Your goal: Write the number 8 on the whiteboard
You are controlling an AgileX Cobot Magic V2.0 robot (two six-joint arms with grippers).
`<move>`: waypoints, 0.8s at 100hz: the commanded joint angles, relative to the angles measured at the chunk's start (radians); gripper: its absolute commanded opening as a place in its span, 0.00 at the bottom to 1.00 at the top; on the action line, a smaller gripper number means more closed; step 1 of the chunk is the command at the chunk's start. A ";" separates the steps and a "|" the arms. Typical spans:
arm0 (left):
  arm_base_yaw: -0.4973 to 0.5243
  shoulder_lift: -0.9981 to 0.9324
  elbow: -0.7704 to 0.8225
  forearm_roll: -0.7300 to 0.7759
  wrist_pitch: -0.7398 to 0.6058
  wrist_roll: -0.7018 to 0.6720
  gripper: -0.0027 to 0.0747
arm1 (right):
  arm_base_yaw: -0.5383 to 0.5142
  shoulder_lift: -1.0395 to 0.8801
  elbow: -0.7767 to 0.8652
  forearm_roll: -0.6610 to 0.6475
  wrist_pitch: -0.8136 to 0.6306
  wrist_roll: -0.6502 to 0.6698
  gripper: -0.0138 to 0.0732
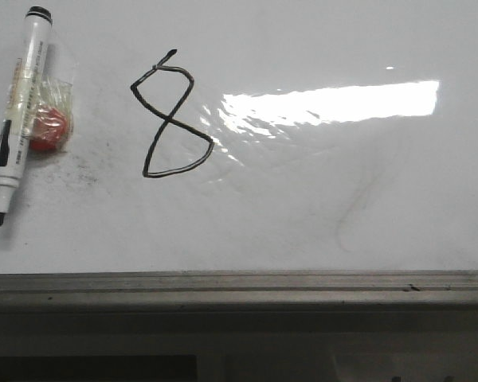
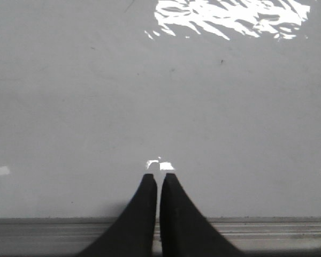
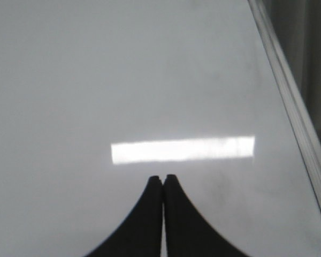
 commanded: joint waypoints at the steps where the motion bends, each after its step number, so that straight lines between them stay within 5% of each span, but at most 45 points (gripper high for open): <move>1: -0.007 -0.030 0.034 -0.005 -0.044 -0.001 0.01 | -0.009 -0.022 0.013 -0.006 0.066 -0.010 0.08; 35: -0.007 -0.030 0.032 -0.005 -0.044 -0.001 0.01 | -0.010 -0.022 0.013 0.033 0.347 -0.042 0.08; 80: -0.007 -0.030 0.032 -0.005 -0.044 -0.001 0.01 | -0.010 -0.022 0.013 0.045 0.441 -0.084 0.08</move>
